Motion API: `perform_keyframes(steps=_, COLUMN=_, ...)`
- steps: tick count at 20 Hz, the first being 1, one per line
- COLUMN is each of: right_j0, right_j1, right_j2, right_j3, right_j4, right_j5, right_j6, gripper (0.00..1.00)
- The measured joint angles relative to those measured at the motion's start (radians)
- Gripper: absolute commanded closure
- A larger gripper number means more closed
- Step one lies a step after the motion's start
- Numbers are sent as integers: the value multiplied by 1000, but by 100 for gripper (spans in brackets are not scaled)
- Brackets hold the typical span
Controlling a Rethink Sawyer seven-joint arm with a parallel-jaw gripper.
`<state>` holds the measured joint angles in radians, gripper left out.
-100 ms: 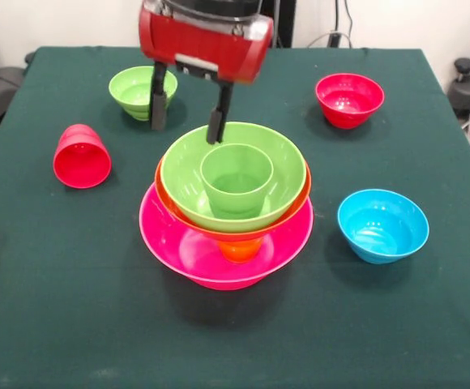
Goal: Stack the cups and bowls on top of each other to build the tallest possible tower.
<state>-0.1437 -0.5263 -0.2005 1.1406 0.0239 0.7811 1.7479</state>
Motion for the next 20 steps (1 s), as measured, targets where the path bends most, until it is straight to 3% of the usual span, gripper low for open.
perform_keyframes(steps=5, right_j0=22, right_j1=-10, right_j2=-31, right_j3=8, right_j4=26, right_j5=16, right_j6=38, gripper=0)
perform_keyframes(steps=9, right_j0=56, right_j1=-11, right_j2=-67, right_j3=18, right_j4=68, right_j5=22, right_j6=127, gripper=0)
perform_keyframes(steps=14, right_j0=136, right_j1=-12, right_j2=-125, right_j3=37, right_j4=122, right_j5=22, right_j6=329, gripper=0)
perform_keyframes(steps=20, right_j0=210, right_j1=-14, right_j2=-150, right_j3=64, right_j4=155, right_j5=22, right_j6=497, gripper=0)
